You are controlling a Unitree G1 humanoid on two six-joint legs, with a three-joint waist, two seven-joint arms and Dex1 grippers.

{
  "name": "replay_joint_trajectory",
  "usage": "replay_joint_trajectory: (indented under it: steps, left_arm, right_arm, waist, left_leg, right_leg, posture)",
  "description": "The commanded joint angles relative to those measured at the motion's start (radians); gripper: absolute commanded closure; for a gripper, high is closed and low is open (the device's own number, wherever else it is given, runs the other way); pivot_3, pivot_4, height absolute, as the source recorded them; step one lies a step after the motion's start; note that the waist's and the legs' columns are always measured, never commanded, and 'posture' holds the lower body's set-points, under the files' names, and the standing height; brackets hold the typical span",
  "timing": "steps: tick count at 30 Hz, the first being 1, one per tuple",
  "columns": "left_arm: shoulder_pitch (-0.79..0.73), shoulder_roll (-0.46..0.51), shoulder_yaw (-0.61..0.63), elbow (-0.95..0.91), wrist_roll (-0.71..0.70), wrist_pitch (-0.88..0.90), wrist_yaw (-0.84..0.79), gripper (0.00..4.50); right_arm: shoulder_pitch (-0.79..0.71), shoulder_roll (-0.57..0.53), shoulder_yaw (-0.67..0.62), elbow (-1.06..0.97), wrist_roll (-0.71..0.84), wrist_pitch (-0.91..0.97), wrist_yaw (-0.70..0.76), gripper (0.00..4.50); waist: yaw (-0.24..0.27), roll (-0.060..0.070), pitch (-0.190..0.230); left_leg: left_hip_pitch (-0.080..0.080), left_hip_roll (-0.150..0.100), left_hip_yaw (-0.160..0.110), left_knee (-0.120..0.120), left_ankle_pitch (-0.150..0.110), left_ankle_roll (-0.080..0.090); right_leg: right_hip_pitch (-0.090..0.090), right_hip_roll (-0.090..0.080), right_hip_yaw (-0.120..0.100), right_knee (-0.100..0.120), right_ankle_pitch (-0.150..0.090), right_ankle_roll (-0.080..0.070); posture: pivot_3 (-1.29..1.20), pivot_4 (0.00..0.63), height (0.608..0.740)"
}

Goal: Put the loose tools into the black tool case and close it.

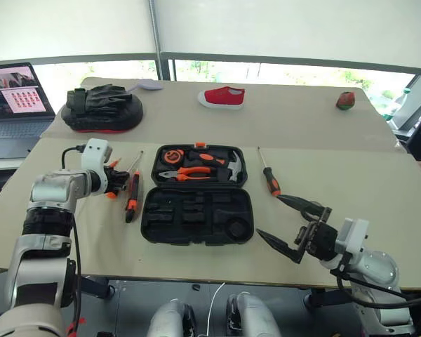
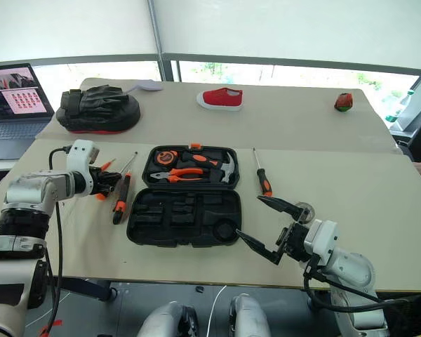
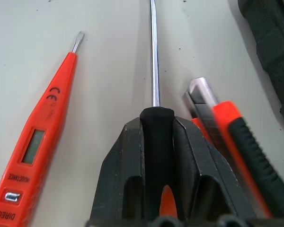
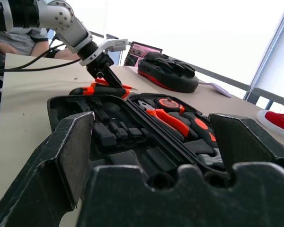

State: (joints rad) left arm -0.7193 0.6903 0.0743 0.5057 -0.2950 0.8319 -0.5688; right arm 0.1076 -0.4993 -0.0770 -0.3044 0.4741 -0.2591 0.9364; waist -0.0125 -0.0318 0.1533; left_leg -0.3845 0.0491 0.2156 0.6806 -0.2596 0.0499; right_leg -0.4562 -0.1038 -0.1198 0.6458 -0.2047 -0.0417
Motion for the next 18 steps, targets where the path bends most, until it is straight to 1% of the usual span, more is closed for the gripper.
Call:
replay_joint_trajectory:
  steps: [1,2,4,8,12,13,15,18]
  left_arm:
    - [0.034,-0.009,0.101,-0.056,-0.037,-0.155,-0.033,4.07]
    - [0.042,-0.009,0.133,-0.073,-0.053,-0.229,-0.062,4.07]
    - [0.054,0.007,0.161,-0.096,-0.068,-0.283,-0.103,4.07]
    - [0.095,0.068,0.155,-0.127,-0.072,-0.335,-0.228,4.07]
    - [0.105,0.095,0.155,-0.151,-0.081,-0.378,-0.304,4.07]
    - [0.102,0.100,0.149,-0.172,-0.087,-0.411,-0.351,4.07]
    - [0.107,0.109,0.114,-0.265,-0.122,-0.457,-0.499,4.07]
    - [0.115,0.126,-0.004,-0.371,-0.086,-0.508,-0.640,4.07]
  right_arm:
    - [-0.011,-0.008,-0.021,-0.017,0.002,0.000,-0.012,0.00]
    - [-0.010,-0.009,-0.021,-0.017,0.001,0.001,-0.011,0.00]
    - [-0.008,-0.013,-0.024,-0.018,0.002,0.005,-0.010,0.00]
    - [-0.008,-0.023,-0.033,-0.012,0.004,0.012,-0.013,0.00]
    - [-0.004,-0.030,-0.038,-0.021,0.006,0.021,-0.018,0.00]
    - [-0.002,-0.035,-0.042,-0.024,0.008,0.024,-0.020,0.00]
    - [0.004,-0.049,-0.059,-0.026,0.012,0.031,-0.022,0.00]
    - [0.009,-0.084,-0.094,-0.020,0.027,0.043,-0.009,0.00]
  waist:
    - [0.000,0.000,0.000]
    - [0.001,0.000,0.000]
    - [0.001,-0.003,0.002]
    - [0.000,-0.004,0.002]
    - [0.001,-0.004,0.002]
    - [0.001,-0.004,0.002]
    - [0.004,-0.004,0.002]
    - [0.012,-0.004,0.002]
  left_leg:
    - [0.000,0.000,0.000,0.000,0.000,0.000]
    - [0.000,0.000,0.000,0.000,0.000,0.000]
    - [-0.001,0.000,-0.001,0.000,0.000,0.000]
    - [-0.002,0.000,-0.001,0.001,0.000,-0.001]
    - [-0.001,0.000,-0.001,0.001,-0.001,-0.001]
    - [-0.002,0.000,-0.001,0.001,-0.001,-0.002]
    - [-0.003,0.000,-0.001,0.001,-0.001,-0.002]
    - [-0.005,-0.001,-0.001,0.002,-0.002,-0.001]
  right_leg:
    - [0.000,0.000,0.000,0.000,0.000,0.000]
    - [0.000,0.000,0.000,0.000,0.000,0.000]
    - [-0.001,-0.001,-0.001,0.000,0.000,0.000]
    - [-0.001,-0.001,-0.002,0.000,0.000,0.000]
    - [0.000,-0.001,-0.002,0.000,0.000,0.000]
    - [0.000,-0.001,-0.002,0.000,0.000,0.000]
    - [-0.001,-0.001,-0.003,0.000,0.000,0.000]
    - [-0.001,-0.002,-0.004,-0.001,0.000,0.000]
  posture:
    - [0.00,0.150,0.740]
    - [0.00,0.150,0.740]
    - [0.00,0.150,0.740]
    - [0.00,0.150,0.740]
    - [0.00,0.150,0.740]
    - [0.00,0.150,0.740]
    - [0.00,0.150,0.740]
    - [0.00,0.150,0.740]
